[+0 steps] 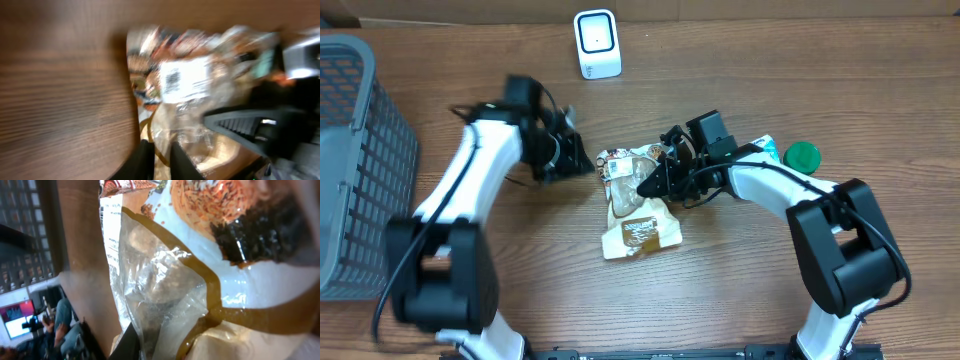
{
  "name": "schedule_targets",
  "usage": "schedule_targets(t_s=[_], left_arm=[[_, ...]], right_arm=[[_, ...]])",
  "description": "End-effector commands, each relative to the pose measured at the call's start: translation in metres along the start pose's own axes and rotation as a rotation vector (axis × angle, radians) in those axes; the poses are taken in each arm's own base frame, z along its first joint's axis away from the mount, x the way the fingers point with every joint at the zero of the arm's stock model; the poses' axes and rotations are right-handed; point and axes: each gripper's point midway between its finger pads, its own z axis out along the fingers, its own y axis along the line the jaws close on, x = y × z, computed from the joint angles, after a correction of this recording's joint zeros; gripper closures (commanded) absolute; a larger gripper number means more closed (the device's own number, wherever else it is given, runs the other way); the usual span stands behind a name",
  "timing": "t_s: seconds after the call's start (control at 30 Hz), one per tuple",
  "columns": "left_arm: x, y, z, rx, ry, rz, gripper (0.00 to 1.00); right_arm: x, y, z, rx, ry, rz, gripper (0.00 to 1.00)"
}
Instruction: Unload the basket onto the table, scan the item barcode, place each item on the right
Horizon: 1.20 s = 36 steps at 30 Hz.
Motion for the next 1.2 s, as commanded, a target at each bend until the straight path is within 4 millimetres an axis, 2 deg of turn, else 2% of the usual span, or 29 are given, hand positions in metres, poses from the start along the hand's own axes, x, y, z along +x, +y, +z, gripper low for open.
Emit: schedule_targets(t_s=[0.0, 0.07, 0.17, 0.37, 0.47, 0.67, 0.8, 1.03, 1.1, 1.17], left_arm=[[-0.011, -0.012, -0.057, -0.070, -0.148, 0.108, 0.78], [-0.007, 0.001, -0.072, -0.152, -0.170, 0.087, 0.77], [0.000, 0.029, -0.086, -0.255, -0.167, 0.023, 0.77], [-0.001, 0.067, -0.099, -0.293, -0.183, -0.085, 0.78], [-0.004, 0.081, -0.103, -0.299, -0.192, -0.125, 0.74], [-0.003, 0.104, -0.110, -0.307, -0.195, -0.196, 0.55], [-0.004, 0.112, -0.113, -0.329, -0.205, -0.215, 0.43], [-0.005, 0.121, -0.117, -0.381, -0.218, -0.233, 0.21], [-0.006, 0.121, -0.118, -0.385, -0.222, -0.232, 0.01], [-0.006, 0.121, -0.118, -0.384, -0.222, -0.232, 0.00]], right_arm=[[0.000, 0.026, -0.025, -0.066, -0.021, -0.129, 0.96], [0.003, 0.031, -0.032, -0.074, -0.015, -0.132, 0.96], [0.011, 0.051, -0.046, -0.139, -0.003, -0.188, 0.96], [0.020, 0.092, -0.076, -0.231, -0.029, -0.263, 0.96], [0.025, 0.111, -0.091, -0.286, -0.039, -0.300, 0.96], [0.032, 0.132, -0.119, -0.404, -0.039, -0.320, 0.96], [0.030, 0.134, -0.133, -0.463, -0.041, -0.308, 0.96], [0.023, 0.127, -0.140, -0.456, -0.070, -0.293, 0.96], [0.021, 0.126, -0.141, -0.450, -0.078, -0.292, 0.96], [0.019, 0.123, -0.141, -0.437, -0.087, -0.289, 0.96]])
